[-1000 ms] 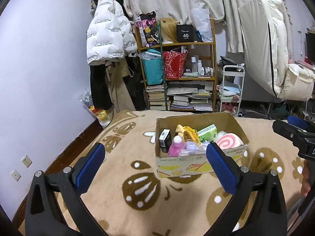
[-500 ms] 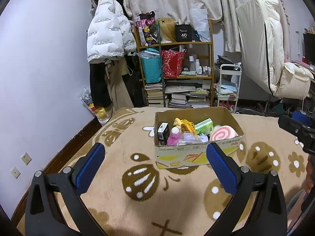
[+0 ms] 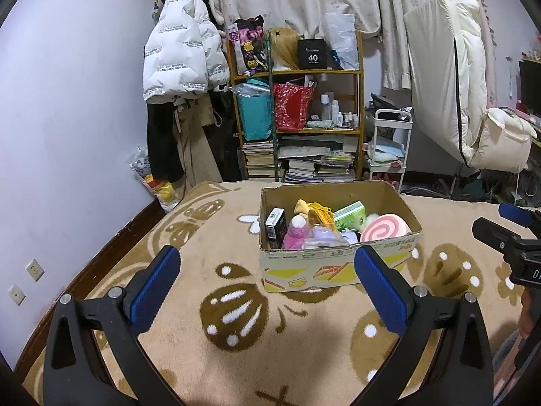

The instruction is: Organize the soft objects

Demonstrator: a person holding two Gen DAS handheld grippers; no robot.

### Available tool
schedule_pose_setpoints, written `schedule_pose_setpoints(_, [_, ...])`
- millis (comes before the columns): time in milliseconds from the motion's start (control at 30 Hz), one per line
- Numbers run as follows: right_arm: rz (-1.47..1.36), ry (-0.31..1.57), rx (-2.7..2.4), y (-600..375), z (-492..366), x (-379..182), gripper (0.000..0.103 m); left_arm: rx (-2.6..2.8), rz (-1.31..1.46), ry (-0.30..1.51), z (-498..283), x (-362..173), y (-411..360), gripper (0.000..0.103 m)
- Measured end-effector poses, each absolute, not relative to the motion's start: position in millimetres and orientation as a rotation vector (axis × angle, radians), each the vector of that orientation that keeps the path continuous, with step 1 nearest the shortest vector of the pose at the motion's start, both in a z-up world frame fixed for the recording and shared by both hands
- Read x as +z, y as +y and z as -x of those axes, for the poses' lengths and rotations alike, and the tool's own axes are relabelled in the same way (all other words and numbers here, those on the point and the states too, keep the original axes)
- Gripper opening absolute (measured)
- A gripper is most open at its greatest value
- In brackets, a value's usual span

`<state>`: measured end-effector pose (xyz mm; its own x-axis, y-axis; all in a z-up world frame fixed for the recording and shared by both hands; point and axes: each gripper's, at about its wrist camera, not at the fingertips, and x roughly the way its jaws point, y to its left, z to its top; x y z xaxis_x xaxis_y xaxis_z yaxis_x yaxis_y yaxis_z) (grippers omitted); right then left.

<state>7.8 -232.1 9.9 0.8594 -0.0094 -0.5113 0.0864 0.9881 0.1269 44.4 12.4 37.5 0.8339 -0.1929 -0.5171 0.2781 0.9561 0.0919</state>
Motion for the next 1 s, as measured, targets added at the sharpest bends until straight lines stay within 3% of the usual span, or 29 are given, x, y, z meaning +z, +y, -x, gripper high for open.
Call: schedule_pose_setpoints(1000, [-0.155, 0.534, -0.051, -238, -9, 7, 0.103, -0.286, -0.185, 0.543, -47, 24, 7, 0.102])
